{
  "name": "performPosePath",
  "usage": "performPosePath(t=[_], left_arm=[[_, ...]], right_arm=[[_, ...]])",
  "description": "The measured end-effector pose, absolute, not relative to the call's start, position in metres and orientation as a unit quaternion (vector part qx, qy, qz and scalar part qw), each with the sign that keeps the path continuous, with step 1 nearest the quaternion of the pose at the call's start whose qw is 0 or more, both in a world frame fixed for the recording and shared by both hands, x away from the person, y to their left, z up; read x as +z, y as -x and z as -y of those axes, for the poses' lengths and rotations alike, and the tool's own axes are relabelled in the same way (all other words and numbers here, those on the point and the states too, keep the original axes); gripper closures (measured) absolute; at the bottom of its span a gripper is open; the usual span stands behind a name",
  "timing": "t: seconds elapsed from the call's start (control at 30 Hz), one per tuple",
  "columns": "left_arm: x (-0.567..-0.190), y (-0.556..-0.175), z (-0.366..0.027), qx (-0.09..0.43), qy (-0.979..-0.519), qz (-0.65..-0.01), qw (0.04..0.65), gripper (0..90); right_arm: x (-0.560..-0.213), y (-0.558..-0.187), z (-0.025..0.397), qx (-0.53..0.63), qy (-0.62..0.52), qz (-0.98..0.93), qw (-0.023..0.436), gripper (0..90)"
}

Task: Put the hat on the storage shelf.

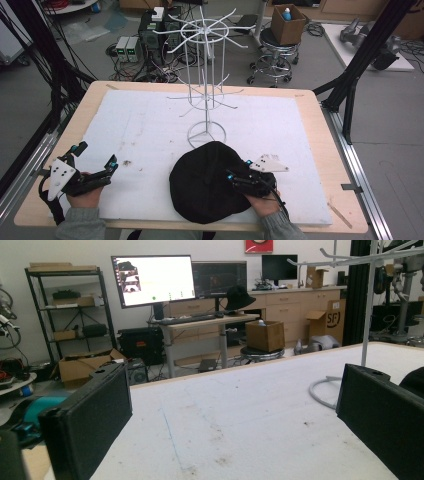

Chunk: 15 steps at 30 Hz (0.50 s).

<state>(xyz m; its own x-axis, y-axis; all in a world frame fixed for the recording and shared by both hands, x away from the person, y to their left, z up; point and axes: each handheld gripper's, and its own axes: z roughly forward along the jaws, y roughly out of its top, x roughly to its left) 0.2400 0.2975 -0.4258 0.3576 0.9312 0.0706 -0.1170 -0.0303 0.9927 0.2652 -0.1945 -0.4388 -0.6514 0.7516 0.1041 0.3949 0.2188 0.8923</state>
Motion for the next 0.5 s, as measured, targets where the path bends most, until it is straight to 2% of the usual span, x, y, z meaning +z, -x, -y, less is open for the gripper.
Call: performPosePath(t=[0.17, 0.33, 0.5], left_arm=[[-0.4256, -0.2396, -0.2987, 0.44, -0.566, -0.36, 0.596, 1.7], [-0.4249, -0.2378, -0.2986, 0.445, -0.564, -0.36, 0.595, 1.7], [-0.4249, -0.2377, -0.299, 0.445, -0.564, -0.361, 0.595, 1.7]], right_arm=[[-0.438, -0.2649, 0.1957, 0.498, -0.384, -0.756, 0.182, 49.3], [-0.4356, -0.2617, 0.1939, 0.488, -0.379, -0.755, 0.219, 62.9], [-0.434, -0.2602, 0.1939, 0.487, -0.391, -0.745, 0.236, 70.4]])
